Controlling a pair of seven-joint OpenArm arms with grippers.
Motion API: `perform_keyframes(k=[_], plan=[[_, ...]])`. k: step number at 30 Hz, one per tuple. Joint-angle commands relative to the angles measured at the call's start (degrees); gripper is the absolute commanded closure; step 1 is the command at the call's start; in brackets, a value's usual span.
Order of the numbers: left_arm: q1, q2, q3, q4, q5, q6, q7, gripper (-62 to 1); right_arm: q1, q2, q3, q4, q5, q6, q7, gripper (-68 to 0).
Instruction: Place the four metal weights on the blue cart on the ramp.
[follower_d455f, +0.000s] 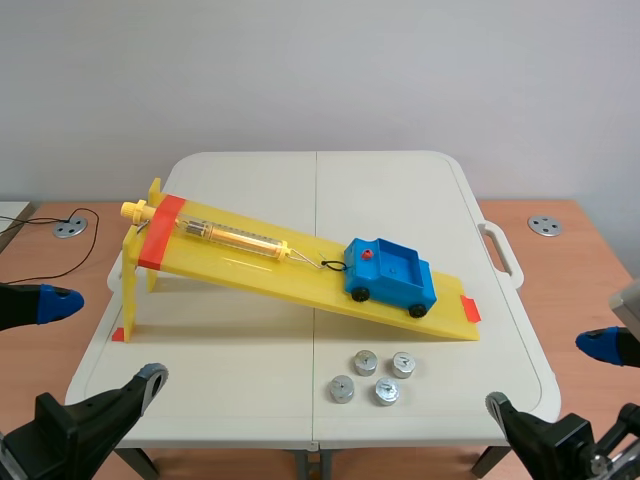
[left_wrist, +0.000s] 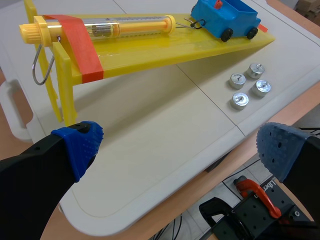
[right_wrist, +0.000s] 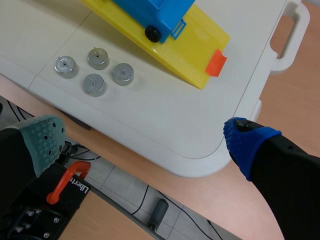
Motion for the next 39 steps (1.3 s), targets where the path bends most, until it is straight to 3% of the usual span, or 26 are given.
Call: perform_keyframes(k=[1,39], plan=[[0.92,0.28,-0.94,3.63,-4.26,-0.96,-8.48,-62.3,0.22,2.62,2.62,6.91,3.17,-1.46,7.06,-66.1],[0.92,0.28,-0.94,3.63,-4.26,-0.96,-7.61,-62.3,0.22,2.62,2.62,6.91,2.95,-1.46,6.99,-66.1]])
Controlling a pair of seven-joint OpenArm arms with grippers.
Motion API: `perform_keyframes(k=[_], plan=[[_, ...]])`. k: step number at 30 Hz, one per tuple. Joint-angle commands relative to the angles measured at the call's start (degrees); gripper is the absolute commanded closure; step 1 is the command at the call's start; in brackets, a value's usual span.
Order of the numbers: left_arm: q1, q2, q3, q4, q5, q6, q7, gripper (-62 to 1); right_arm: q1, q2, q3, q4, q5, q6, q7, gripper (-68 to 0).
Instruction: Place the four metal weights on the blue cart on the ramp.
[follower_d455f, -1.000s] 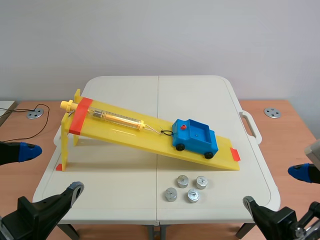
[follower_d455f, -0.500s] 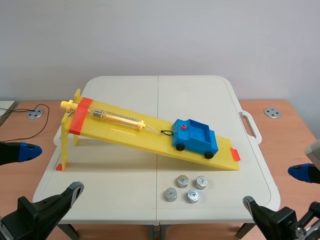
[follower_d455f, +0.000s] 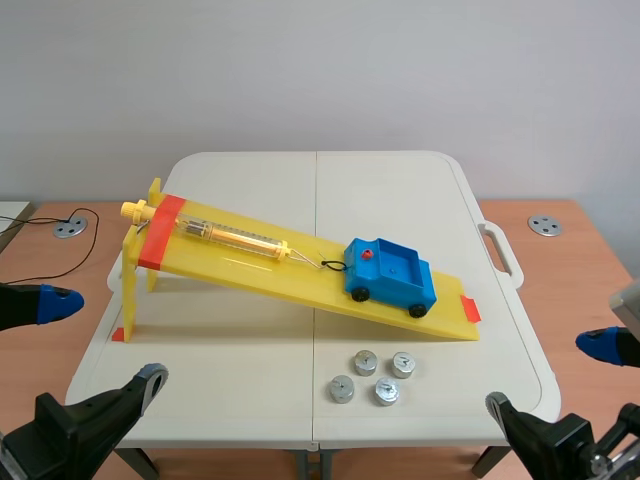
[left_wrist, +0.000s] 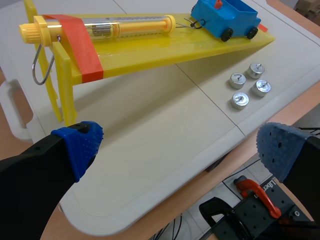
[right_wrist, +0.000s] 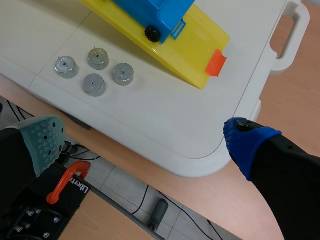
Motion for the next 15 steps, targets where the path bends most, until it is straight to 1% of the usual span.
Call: perform_keyframes(k=[1,10,15], plan=[[0.92,0.28,-0.94,3.63,-4.26,-0.96,-7.65,-62.3,0.22,2.62,2.62,6.91,2.95,-1.46,6.99,-66.1],[0.92,0.28,-0.94,3.63,-4.26,-0.96,-7.65,-62.3,0.22,2.62,2.62,6.91,2.95,-1.49,6.99,-66.1],[0.92,0.28,-0.94,3.63,-4.26,-0.96,-7.65,-62.3,0.22,2.62,2.62,6.91,2.95,-1.49,6.12,-66.1]])
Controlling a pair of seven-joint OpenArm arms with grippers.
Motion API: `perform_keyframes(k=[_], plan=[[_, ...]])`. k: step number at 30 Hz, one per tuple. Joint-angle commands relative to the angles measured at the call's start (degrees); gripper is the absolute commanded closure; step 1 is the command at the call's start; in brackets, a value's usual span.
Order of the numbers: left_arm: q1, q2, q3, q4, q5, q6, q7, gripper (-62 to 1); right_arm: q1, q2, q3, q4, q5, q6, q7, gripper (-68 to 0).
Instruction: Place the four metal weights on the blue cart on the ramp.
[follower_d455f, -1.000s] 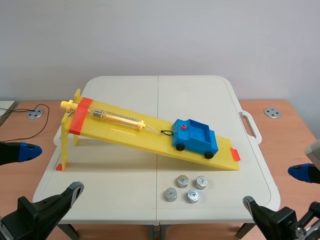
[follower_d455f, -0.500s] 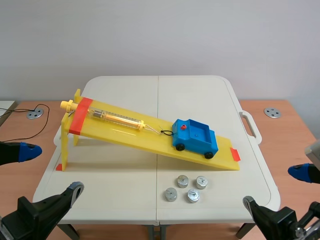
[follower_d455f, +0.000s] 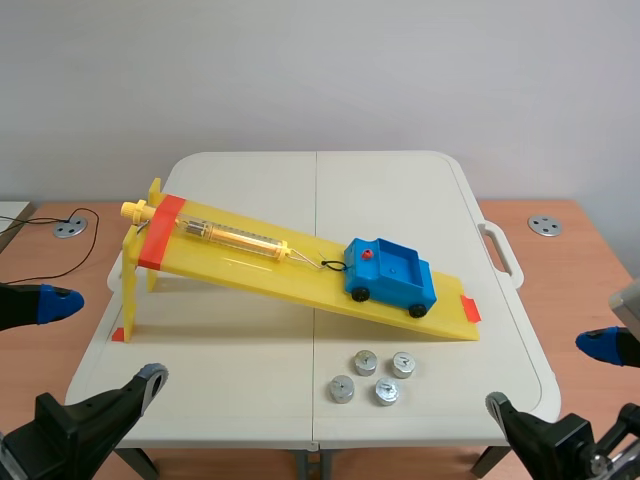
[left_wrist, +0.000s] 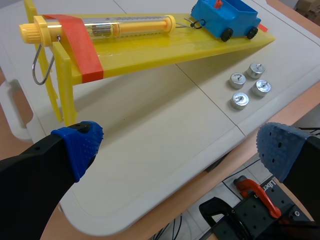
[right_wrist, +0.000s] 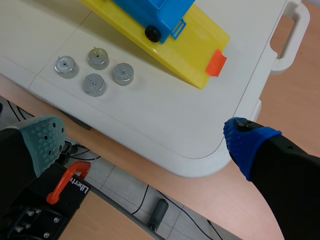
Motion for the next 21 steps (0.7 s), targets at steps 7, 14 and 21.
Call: perform_keyframes(k=[7,14,21], plan=[[0.92,0.28,-0.94,3.63,-4.26,-0.98,-4.2,-62.3,0.22,2.62,2.62,6.91,2.95,-1.46,5.46,-66.1],[-0.28,0.37,-0.94,3.63,-4.28,-0.98,0.92,-62.3,3.1,2.47,2.32,6.91,2.99,-0.81,1.57,-66.1],[-1.62,2.08,-0.94,3.63,-4.28,-1.11,1.9,-31.8,7.72,1.55,-0.68,6.91,2.95,-0.81,-2.51,-66.1]])
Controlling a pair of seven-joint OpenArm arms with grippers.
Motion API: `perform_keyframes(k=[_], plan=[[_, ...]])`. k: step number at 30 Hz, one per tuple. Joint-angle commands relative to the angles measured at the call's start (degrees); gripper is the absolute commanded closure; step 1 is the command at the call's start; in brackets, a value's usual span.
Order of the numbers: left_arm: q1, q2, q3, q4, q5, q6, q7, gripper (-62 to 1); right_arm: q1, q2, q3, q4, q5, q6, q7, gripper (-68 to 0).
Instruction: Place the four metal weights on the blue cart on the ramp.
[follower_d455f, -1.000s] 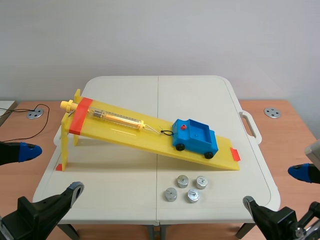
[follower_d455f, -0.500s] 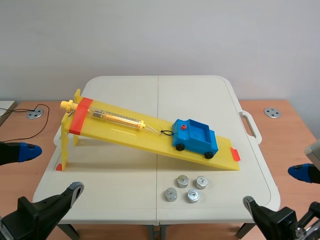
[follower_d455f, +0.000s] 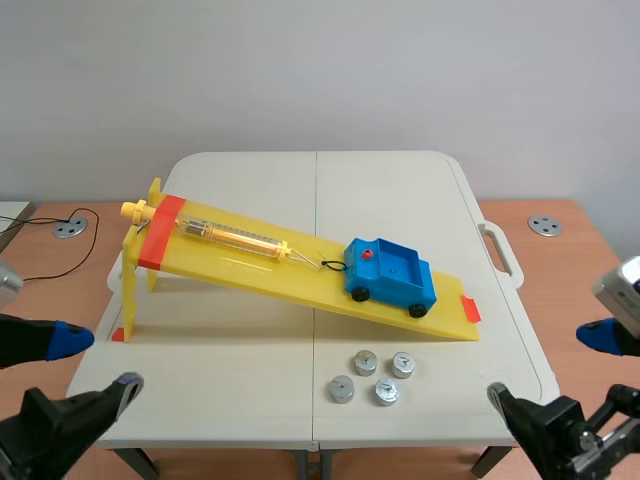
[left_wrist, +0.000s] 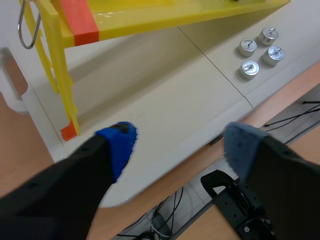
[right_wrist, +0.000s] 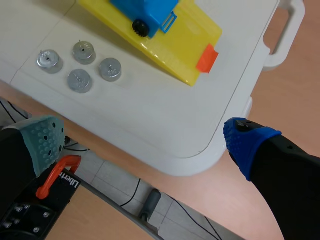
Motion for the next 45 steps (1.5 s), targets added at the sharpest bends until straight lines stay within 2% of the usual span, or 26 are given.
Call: perform_keyframes(k=[1,6,10,20,31,37,40,45], plan=[[-0.66,2.01,-0.94,3.63,-4.26,-1.05,-6.36,-27.5,3.39,1.07,-0.2,6.91,2.95,-0.85,4.13,-66.1],[-1.22,4.2,-0.94,3.63,-4.26,-1.09,-5.33,-11.2,5.99,-1.66,-3.48,6.91,0.61,-0.81,2.29,-64.8],[-1.22,4.96,-0.94,3.63,-4.24,-1.11,-5.05,-5.2,7.93,-3.06,-7.08,6.86,-1.97,-0.83,2.19,-64.8],[-1.22,7.37,-0.94,3.63,-4.24,-1.01,-3.56,-5.1,14.38,-7.85,-15.39,2.34,-7.06,-0.83,-0.26,-52.1],[-1.25,7.37,-0.94,3.63,-4.24,-1.03,-3.58,-5.1,20.76,-13.35,-21.24,-4.17,-10.86,-0.42,-2.27,-36.5],[-1.25,7.37,-0.94,3.63,-4.24,-1.03,-3.56,-5.1,23.5,-16.09,-23.04,-8.28,-12.92,-0.81,-2.58,-36.2],[-1.25,7.37,-0.94,3.63,-4.24,-1.03,-3.56,-5.1,24.81,-17.38,-23.89,-10.1,-15.76,-0.9,-2.38,-36.1],[-1.25,7.37,-0.94,3.63,-4.24,-1.03,-3.56,-5.1,26.62,-18.93,-25.51,-13.14,-18.01,-1.62,-1.86,-34.0]])
